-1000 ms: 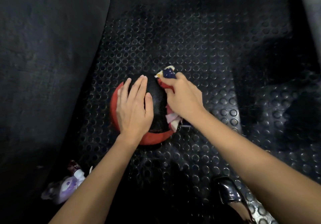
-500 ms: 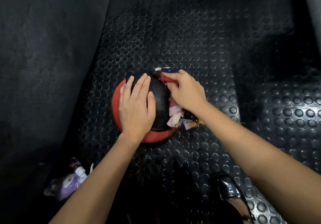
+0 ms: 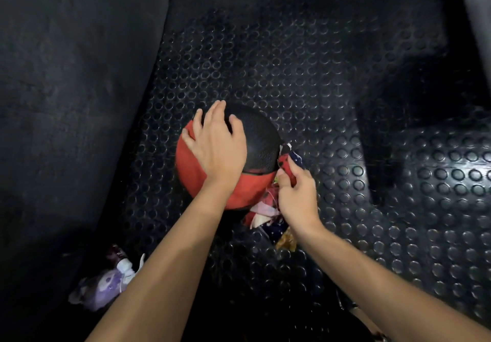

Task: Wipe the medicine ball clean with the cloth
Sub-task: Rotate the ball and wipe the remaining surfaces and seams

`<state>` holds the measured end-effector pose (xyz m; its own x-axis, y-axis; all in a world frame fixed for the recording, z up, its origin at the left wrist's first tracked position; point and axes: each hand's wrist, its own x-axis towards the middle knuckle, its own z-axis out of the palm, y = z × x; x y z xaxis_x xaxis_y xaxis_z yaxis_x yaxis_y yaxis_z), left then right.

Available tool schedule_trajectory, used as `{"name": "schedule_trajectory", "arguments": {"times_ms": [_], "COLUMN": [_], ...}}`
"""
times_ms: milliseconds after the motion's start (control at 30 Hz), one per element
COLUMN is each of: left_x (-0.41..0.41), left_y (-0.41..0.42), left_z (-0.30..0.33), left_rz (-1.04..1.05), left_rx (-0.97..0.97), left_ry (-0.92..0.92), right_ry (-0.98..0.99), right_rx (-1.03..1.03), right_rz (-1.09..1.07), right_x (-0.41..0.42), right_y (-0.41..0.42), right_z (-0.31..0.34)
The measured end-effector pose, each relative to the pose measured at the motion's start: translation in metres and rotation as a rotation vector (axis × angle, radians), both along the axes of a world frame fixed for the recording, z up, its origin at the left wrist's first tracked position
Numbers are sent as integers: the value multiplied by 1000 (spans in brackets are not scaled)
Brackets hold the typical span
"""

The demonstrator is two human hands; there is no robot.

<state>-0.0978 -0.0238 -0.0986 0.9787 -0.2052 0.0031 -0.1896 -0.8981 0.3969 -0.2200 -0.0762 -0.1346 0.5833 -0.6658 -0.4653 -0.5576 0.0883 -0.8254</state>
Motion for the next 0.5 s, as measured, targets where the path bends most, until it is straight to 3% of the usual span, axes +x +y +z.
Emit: {"name": "schedule_trajectory", "arguments": {"times_ms": [67, 167, 233, 300, 433, 500], "left_x": [22, 46, 46, 41, 32, 26], "left_y": [0, 23, 41, 50, 32, 19], "left_z": [9, 22, 19, 7, -4, -6], "left_rz": [38, -181, -400, -519, -422, -305], "left_rx": [-192, -397, -308, -154, -17, -1], "left_ry": [134, 295, 294, 172, 6, -64], "right_ry": [-46, -92, -73, -32, 156, 141], "right_rx": [21, -7, -43, -94, -271, -322], "right_rz": [-16, 1, 26, 66, 162, 160], "right_x": [7, 29, 40, 50, 77, 79], "right_y": [-7, -23, -34, -46, -72, -72], "right_z": [-2, -11, -18, -18, -13, 2]}}
